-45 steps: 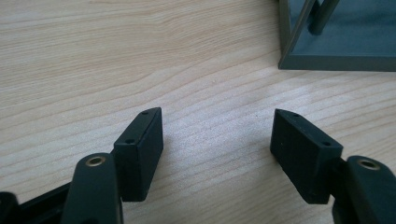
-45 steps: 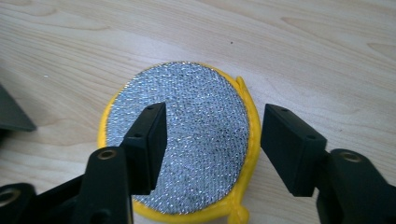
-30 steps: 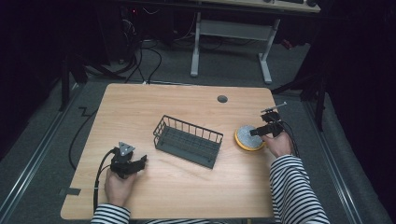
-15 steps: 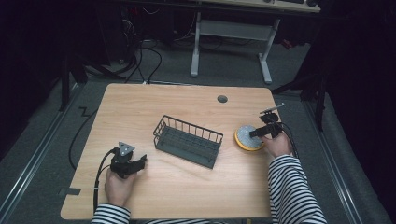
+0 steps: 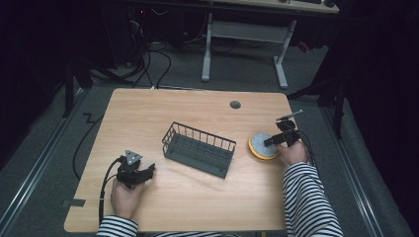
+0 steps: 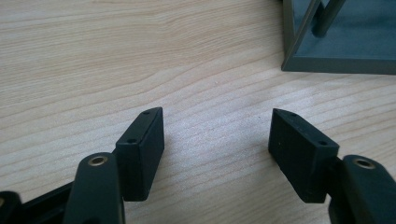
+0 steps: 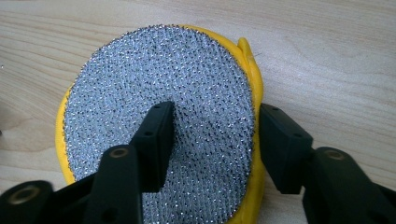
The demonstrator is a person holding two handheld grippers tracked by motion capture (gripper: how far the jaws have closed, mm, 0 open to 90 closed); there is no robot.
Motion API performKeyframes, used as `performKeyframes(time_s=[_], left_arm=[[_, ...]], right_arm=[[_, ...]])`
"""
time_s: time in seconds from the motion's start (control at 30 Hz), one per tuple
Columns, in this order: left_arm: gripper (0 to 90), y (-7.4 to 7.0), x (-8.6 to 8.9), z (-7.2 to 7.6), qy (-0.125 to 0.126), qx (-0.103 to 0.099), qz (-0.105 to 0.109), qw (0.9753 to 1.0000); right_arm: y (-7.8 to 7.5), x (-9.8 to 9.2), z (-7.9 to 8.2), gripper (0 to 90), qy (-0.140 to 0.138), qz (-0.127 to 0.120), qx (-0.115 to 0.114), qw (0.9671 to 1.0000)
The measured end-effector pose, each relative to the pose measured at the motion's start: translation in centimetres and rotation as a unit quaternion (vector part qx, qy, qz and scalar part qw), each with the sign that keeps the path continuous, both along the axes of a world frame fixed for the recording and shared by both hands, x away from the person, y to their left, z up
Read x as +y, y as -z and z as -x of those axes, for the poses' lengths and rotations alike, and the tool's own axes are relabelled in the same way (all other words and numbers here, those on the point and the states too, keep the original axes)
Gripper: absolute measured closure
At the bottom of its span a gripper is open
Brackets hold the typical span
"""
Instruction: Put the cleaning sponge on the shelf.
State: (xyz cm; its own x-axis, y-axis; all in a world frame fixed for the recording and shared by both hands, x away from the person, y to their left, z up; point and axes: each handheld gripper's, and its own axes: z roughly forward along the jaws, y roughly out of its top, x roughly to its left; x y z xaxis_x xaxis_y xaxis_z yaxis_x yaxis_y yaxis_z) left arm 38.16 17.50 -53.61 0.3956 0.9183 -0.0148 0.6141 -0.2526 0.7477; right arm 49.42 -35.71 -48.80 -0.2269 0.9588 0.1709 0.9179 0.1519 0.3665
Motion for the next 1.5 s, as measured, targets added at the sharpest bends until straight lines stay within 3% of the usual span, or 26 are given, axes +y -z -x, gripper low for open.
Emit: performKeyframes(time_s=[0.17,0.37,0.63,1.0,1.1,1.3,1.47,1.5], left_arm=[[36.4,0.0,0.0,0.0,0.0,0.0,0.0,1.0],[36.4,0.0,0.0,0.0,-0.001,0.0,0.001,1.0],[36.2,0.0,0.0,0.0,-0.001,0.0,0.001,1.0],[35.0,0.0,-0.1,0.0,0.0,-0.001,0.0,1.0],[34.7,0.0,-0.1,0.0,0.0,-0.001,0.0,1.0],[34.3,0.0,-0.1,0.0,0.001,0.0,0.0,1.0],[34.0,0.0,-0.1,0.0,0.001,0.0,0.0,1.0],[34.0,0.0,-0.1,0.0,0.001,0.0,0.0,1.0]], right_arm=[[-0.3,0.3,0.2,66.0,-0.01,0.012,-0.006,0.9999],[-0.6,0.6,0.4,75.8,-0.021,0.028,-0.018,0.9992],[-0.9,0.6,0.7,78.0,-0.025,0.014,-0.032,0.9991],[-2.8,0.9,1.6,78.5,-0.047,-0.001,-0.061,0.997],[-3.8,1.0,2.2,78.5,-0.053,-0.003,-0.081,0.9953],[-5.2,1.0,3.0,78.5,-0.063,-0.009,-0.098,0.9931],[-7.1,1.4,3.6,78.5,-0.08,-0.01,-0.121,0.9894],[-8.0,1.8,3.8,78.5,-0.089,-0.012,-0.13,0.9873]])
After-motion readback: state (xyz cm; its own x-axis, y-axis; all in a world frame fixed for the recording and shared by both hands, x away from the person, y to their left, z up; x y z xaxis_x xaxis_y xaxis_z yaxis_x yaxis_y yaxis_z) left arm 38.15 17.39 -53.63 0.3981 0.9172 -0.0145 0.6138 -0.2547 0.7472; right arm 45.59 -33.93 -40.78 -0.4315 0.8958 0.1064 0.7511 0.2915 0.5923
